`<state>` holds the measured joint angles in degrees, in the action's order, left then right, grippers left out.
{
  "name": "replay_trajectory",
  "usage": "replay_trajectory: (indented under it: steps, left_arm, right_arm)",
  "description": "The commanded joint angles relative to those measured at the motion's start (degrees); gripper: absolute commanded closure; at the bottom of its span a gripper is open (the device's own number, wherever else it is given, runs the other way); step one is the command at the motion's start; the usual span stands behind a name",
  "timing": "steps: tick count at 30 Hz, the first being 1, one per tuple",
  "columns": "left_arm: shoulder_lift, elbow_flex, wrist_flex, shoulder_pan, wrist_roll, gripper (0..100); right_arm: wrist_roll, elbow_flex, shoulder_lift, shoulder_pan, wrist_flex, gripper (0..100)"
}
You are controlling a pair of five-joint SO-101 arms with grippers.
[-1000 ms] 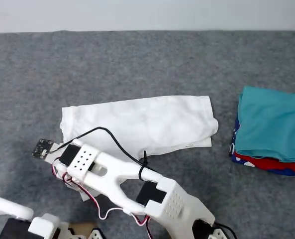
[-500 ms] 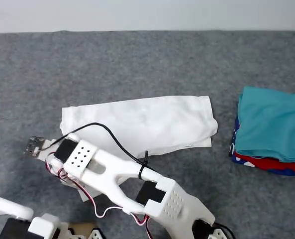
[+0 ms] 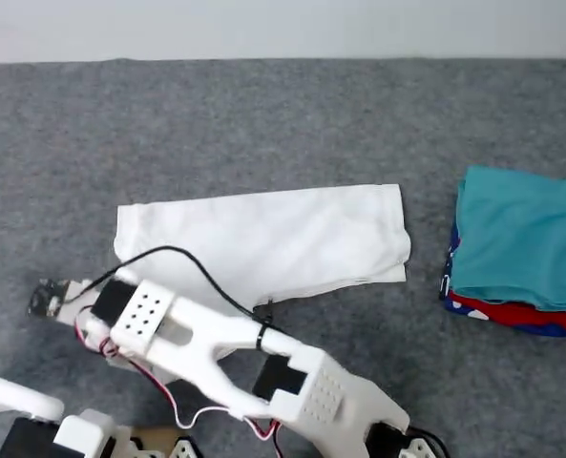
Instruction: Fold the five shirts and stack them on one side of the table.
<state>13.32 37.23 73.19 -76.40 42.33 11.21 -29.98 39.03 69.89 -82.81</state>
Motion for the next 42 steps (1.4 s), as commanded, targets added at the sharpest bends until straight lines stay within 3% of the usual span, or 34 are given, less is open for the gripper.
replay_trajectory:
  steps: [1,7,12,14,20,28,35,42]
  left_arm:
    - [2.11,-0.31,-0.88,0.18,0.62,99]
    - [2.11,-0.4,-0.88,0.18,0.62,99]
    - [2.02,-0.22,-0.88,0.18,0.62,99]
    - [2.02,-0.22,-0.88,0.26,0.62,99]
    - [2.02,-0.57,-0.88,0.26,0.62,99]
    - [2.11,-0.48,-0.88,0.0,0.62,99]
    - [2.11,-0.31,-0.53,-0.26,0.62,99]
    - [2.02,-0.22,-0.53,-0.09,0.62,99]
  right_arm:
    - [0.62,-3.34,-0.75,2.07,0.66,98.9]
    - [0.62,-3.34,-0.75,0.31,-1.63,96.1]
    - [0.26,-5.19,-1.1,-1.1,-8.57,77.3]
    - [0.53,-6.42,-1.63,-1.19,-11.74,74.1]
    - [4.4,-7.65,-3.12,-0.84,-20.0,76.9]
    - [15.82,-2.9,-3.21,-2.42,-20.0,77.5]
    - [18.64,3.69,-12.26,-2.95,-19.91,77.5]
    - [22.86,16.7,-18.59,-6.9,-8.22,77.5]
